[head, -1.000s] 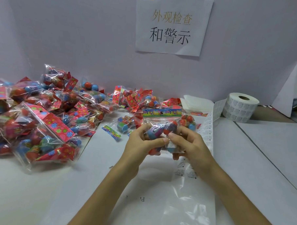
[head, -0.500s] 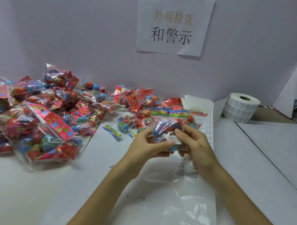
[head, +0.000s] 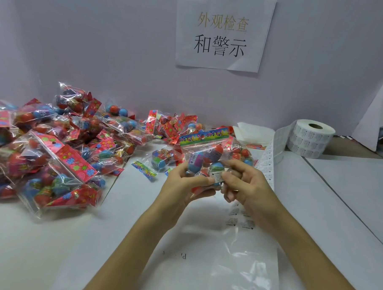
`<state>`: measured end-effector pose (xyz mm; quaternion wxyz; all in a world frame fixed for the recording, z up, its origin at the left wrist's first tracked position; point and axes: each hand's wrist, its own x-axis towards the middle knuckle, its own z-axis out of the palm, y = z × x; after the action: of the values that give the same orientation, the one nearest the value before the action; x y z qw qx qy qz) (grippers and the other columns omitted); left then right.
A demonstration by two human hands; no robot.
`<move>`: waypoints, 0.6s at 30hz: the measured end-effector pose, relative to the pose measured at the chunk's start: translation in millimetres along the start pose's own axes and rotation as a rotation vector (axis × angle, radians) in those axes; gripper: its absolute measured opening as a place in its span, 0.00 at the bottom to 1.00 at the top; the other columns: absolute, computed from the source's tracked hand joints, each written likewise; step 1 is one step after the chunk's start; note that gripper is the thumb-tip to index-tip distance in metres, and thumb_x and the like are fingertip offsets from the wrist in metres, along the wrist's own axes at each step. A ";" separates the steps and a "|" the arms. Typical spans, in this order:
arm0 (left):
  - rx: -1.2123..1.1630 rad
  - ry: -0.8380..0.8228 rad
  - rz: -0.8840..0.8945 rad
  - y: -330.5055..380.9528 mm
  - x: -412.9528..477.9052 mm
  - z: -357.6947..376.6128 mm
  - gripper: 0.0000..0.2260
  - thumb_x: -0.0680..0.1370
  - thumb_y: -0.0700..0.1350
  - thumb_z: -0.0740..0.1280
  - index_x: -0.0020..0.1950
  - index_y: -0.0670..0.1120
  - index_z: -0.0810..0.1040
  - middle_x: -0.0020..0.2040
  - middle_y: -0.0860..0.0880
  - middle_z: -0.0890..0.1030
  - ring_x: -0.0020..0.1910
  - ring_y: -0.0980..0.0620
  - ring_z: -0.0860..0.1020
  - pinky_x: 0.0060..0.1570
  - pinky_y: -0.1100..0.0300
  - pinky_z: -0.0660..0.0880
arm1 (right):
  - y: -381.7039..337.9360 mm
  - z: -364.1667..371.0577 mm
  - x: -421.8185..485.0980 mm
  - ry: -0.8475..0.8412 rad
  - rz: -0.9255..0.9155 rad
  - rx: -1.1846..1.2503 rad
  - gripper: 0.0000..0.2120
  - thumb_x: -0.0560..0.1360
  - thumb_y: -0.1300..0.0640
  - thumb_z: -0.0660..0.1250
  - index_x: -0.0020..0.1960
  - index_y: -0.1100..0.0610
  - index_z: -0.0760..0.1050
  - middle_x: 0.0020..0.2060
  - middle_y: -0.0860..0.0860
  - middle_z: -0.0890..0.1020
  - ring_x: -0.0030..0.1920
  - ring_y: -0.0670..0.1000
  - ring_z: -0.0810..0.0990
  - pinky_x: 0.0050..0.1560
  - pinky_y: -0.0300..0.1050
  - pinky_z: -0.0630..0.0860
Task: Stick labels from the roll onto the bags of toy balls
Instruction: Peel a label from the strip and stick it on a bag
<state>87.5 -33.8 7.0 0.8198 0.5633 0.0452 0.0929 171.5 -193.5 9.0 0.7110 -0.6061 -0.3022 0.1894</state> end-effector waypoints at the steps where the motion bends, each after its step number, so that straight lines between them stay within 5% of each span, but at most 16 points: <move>1: 0.005 -0.005 0.002 -0.4 0.2 0.6 0.21 0.71 0.37 0.77 0.63 0.39 0.78 0.53 0.39 0.86 0.50 0.42 0.86 0.47 0.57 0.82 | 0.4 -0.3 0.1 0.005 -0.001 -0.012 0.18 0.72 0.55 0.70 0.61 0.56 0.77 0.31 0.53 0.80 0.29 0.49 0.76 0.32 0.39 0.75; 5: 0.059 0.044 0.034 -1.4 0.0 4.4 0.22 0.71 0.46 0.76 0.64 0.43 0.79 0.54 0.42 0.86 0.52 0.44 0.86 0.49 0.56 0.82 | 0.7 -0.7 -0.3 0.031 0.012 -0.059 0.17 0.73 0.54 0.69 0.61 0.54 0.78 0.32 0.51 0.79 0.32 0.49 0.78 0.33 0.39 0.76; 8: 0.093 0.136 0.071 -1.9 1.6 2.3 0.20 0.71 0.42 0.77 0.62 0.43 0.80 0.53 0.43 0.86 0.54 0.44 0.85 0.50 0.58 0.82 | 0.0 2.6 -1.7 0.038 0.029 -0.097 0.12 0.78 0.56 0.68 0.61 0.52 0.79 0.35 0.50 0.81 0.34 0.48 0.79 0.33 0.40 0.76; 13: 0.194 0.155 0.074 -1.8 2.3 -0.1 0.16 0.73 0.38 0.77 0.60 0.46 0.81 0.50 0.45 0.86 0.51 0.46 0.85 0.46 0.59 0.82 | -1.0 3.8 -3.6 0.059 -0.004 -0.258 0.14 0.71 0.44 0.69 0.54 0.47 0.80 0.37 0.42 0.81 0.37 0.46 0.78 0.35 0.41 0.76; 16: 0.247 0.140 0.099 -4.0 1.9 0.9 0.13 0.73 0.37 0.77 0.55 0.48 0.83 0.46 0.48 0.87 0.47 0.50 0.85 0.43 0.63 0.81 | -1.9 2.9 -5.1 0.056 -0.044 -0.269 0.06 0.75 0.47 0.71 0.51 0.44 0.82 0.43 0.48 0.84 0.42 0.55 0.81 0.38 0.45 0.77; 18: 0.274 0.141 0.108 -5.6 2.5 1.1 0.12 0.73 0.38 0.77 0.53 0.50 0.83 0.45 0.49 0.87 0.47 0.51 0.85 0.43 0.65 0.80 | -3.3 3.6 -5.9 0.075 -0.052 -0.250 0.12 0.73 0.47 0.70 0.55 0.48 0.83 0.46 0.53 0.86 0.47 0.62 0.82 0.40 0.48 0.78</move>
<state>90.7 -36.3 2.2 0.7239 0.6635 0.0846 0.1693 164.3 -195.1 11.3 0.6452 -0.6888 -0.3122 0.1091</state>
